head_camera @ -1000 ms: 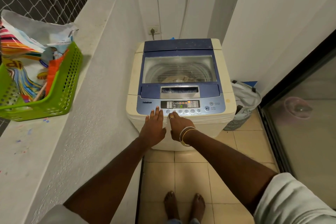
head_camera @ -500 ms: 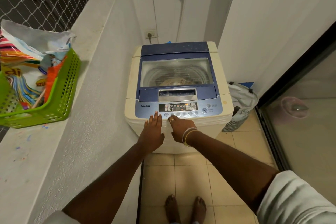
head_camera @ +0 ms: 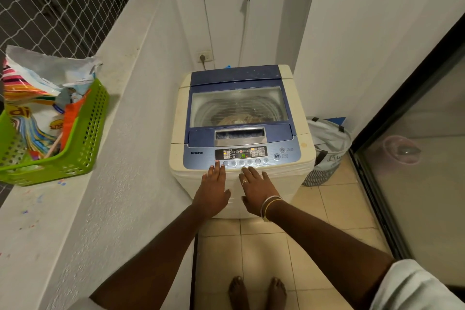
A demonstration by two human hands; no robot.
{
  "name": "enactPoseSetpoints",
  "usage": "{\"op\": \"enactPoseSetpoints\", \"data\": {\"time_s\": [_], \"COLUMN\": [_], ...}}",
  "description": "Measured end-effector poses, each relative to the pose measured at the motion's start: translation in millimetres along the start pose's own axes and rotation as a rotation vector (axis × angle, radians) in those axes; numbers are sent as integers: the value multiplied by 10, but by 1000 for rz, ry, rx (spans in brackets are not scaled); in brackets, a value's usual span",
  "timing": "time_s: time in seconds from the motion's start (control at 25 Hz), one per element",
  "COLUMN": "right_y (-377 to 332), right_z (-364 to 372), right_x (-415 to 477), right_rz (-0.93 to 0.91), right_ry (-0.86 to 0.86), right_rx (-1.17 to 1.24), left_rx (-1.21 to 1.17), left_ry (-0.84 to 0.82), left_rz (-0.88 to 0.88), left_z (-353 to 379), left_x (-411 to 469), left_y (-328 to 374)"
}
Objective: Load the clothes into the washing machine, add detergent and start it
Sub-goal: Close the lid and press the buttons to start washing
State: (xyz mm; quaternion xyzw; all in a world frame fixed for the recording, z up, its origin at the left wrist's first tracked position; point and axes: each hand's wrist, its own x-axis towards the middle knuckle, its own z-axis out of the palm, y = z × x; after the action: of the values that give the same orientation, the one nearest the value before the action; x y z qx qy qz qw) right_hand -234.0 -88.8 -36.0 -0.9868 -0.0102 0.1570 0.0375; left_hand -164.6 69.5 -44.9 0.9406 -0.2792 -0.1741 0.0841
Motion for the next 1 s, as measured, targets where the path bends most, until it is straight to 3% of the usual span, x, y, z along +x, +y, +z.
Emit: {"op": "enactPoseSetpoints", "data": {"time_s": [1.0], "right_y": [793], "right_z": [-29], "right_x": [-109], "right_rz": [222], "right_ry": [-13], "right_rx": [114], "left_rx": [46], "left_ry": [12], "left_rz": [54], "left_z": [17], "left_x": [277], "left_y": [218]}}
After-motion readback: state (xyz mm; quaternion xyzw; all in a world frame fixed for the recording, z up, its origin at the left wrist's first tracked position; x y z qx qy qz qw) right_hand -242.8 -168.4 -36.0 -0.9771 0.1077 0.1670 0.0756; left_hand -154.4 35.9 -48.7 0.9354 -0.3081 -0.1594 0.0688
